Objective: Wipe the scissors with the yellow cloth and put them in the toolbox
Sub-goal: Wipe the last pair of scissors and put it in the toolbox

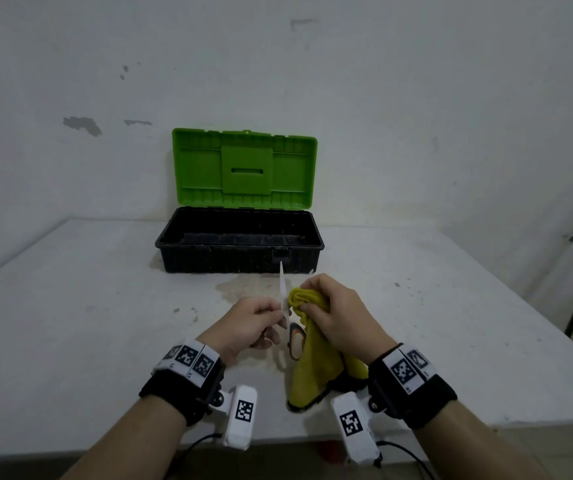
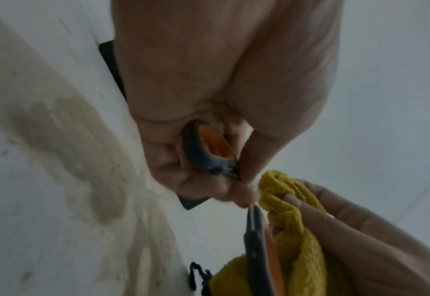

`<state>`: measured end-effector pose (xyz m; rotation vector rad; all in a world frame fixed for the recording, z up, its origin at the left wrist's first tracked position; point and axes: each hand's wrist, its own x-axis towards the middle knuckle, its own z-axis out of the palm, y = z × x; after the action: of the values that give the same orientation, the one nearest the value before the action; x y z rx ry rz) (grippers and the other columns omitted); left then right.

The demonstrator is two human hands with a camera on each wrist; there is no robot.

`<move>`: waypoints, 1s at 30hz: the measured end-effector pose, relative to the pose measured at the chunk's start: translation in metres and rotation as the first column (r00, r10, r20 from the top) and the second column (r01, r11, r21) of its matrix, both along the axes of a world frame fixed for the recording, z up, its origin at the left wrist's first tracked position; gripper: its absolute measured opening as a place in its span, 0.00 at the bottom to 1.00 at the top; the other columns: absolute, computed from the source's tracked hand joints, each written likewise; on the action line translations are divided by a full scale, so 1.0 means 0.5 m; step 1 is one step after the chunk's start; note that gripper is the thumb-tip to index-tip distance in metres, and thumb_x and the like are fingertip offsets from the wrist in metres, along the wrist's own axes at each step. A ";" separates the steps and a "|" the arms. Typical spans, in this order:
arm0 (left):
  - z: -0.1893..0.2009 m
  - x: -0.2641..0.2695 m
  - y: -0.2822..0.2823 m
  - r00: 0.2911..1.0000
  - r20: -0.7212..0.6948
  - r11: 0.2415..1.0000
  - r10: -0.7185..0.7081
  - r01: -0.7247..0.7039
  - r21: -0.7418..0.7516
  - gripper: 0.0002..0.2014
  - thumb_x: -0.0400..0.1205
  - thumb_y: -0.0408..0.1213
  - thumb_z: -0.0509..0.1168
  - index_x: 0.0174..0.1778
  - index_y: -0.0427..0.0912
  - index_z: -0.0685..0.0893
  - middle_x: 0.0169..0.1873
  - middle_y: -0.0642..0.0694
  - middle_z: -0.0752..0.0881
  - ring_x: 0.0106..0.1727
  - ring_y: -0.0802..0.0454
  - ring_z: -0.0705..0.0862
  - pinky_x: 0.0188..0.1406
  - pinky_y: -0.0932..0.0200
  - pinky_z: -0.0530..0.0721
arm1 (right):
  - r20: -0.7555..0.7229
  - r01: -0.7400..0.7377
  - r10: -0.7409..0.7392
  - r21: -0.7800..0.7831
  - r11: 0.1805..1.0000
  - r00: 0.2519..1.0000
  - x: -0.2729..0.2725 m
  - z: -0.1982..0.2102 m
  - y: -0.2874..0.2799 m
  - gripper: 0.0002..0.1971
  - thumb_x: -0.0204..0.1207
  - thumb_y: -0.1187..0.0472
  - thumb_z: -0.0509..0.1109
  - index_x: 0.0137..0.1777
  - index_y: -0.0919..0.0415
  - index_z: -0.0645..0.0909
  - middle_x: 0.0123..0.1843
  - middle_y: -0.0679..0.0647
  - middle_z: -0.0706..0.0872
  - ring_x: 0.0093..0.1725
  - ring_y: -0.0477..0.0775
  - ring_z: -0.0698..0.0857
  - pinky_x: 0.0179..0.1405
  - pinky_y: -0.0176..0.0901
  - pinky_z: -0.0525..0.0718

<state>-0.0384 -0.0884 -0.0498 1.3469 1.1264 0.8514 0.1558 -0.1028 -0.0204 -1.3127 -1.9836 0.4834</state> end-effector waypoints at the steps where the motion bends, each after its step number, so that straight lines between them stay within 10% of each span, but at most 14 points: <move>1: 0.002 0.002 0.000 1.000 -0.008 1.000 0.017 -0.017 0.009 0.09 0.88 0.31 0.62 0.42 0.37 0.84 0.29 0.43 0.83 0.23 0.53 0.79 0.21 0.63 0.73 | 0.000 0.019 -0.019 0.026 0.999 1.000 -0.001 -0.002 0.000 0.07 0.79 0.57 0.72 0.55 0.48 0.81 0.48 0.41 0.87 0.46 0.39 0.84 0.46 0.30 0.80; 5: 0.005 0.007 0.004 0.996 0.013 0.995 0.086 -0.086 0.056 0.10 0.85 0.33 0.65 0.39 0.35 0.83 0.22 0.40 0.72 0.18 0.52 0.67 0.19 0.62 0.62 | 0.052 0.055 -0.064 0.150 0.987 0.997 -0.011 -0.005 -0.003 0.10 0.78 0.56 0.73 0.59 0.52 0.85 0.53 0.46 0.88 0.51 0.45 0.84 0.55 0.38 0.82; 17: 0.000 0.007 -0.019 0.993 0.095 0.986 0.073 -0.086 0.145 0.04 0.82 0.32 0.72 0.48 0.35 0.89 0.30 0.42 0.86 0.17 0.59 0.69 0.16 0.66 0.65 | 0.250 -0.041 -0.017 0.226 0.973 0.968 -0.027 -0.005 -0.007 0.08 0.82 0.57 0.67 0.57 0.49 0.86 0.46 0.51 0.85 0.44 0.53 0.84 0.43 0.51 0.85; 25: -0.001 0.014 -0.022 0.987 0.090 0.966 0.134 -0.150 0.209 0.05 0.81 0.30 0.73 0.47 0.31 0.88 0.27 0.52 0.88 0.18 0.66 0.77 0.19 0.73 0.72 | 0.128 0.232 -0.268 0.242 0.942 0.955 0.015 0.044 0.033 0.10 0.83 0.57 0.66 0.59 0.49 0.85 0.51 0.53 0.87 0.51 0.56 0.84 0.53 0.51 0.84; 30: 0.002 0.019 -0.016 0.984 0.138 0.972 0.114 -0.139 0.192 0.05 0.80 0.35 0.74 0.45 0.37 0.88 0.29 0.48 0.89 0.18 0.62 0.73 0.17 0.67 0.68 | 0.184 -0.022 -0.015 0.199 0.980 0.983 -0.018 0.017 -0.022 0.09 0.81 0.55 0.69 0.59 0.50 0.85 0.48 0.51 0.86 0.44 0.51 0.84 0.46 0.47 0.85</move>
<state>-0.0291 -0.0962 -0.0487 1.3742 1.0573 1.1535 0.1466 -0.1140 -0.0119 -1.2647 -2.1238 0.1615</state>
